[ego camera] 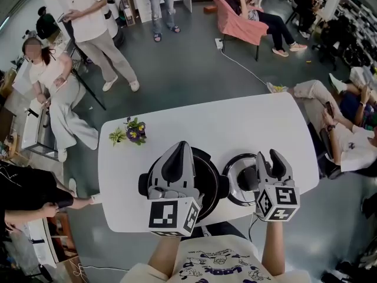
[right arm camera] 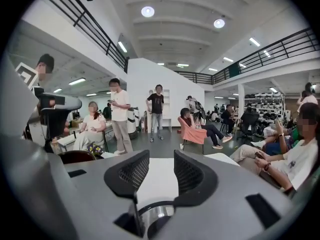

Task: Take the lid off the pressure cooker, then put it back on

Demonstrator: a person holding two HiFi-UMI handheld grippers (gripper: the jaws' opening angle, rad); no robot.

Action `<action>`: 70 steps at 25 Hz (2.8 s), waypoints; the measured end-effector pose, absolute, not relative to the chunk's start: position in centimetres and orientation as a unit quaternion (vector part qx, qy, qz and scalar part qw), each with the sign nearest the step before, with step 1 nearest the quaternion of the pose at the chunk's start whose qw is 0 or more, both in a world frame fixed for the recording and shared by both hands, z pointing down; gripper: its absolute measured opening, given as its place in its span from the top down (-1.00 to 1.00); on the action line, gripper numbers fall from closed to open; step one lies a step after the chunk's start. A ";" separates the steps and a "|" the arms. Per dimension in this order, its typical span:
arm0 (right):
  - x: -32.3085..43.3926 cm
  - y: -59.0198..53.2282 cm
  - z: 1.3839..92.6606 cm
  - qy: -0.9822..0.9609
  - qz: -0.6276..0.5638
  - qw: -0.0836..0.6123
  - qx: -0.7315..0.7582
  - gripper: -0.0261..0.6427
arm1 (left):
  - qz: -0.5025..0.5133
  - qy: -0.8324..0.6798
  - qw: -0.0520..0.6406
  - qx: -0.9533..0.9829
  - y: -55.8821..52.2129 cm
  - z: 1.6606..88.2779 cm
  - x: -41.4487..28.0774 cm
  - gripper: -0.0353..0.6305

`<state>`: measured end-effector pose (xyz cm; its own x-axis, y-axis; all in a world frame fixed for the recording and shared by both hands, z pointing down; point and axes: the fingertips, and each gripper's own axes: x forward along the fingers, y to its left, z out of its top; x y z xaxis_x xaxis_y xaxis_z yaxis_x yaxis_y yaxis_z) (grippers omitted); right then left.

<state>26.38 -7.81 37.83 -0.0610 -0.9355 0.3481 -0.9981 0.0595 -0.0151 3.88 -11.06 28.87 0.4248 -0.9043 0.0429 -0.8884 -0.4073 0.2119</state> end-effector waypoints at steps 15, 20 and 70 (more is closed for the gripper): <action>27.5 -5.3 51.8 -0.702 0.236 0.255 0.621 0.08 | -0.003 -0.528 0.129 0.839 -12.7 32.7 4.6 0.85; 27.3 -4.7 55.9 -0.696 0.263 0.290 0.602 0.03 | 0.007 -0.525 0.137 0.840 -13.2 34.2 4.5 0.85; 27.9 -4.3 62.7 -0.606 0.416 0.475 0.484 0.04 | 0.031 -0.553 0.173 0.815 -13.0 37.2 0.6 0.85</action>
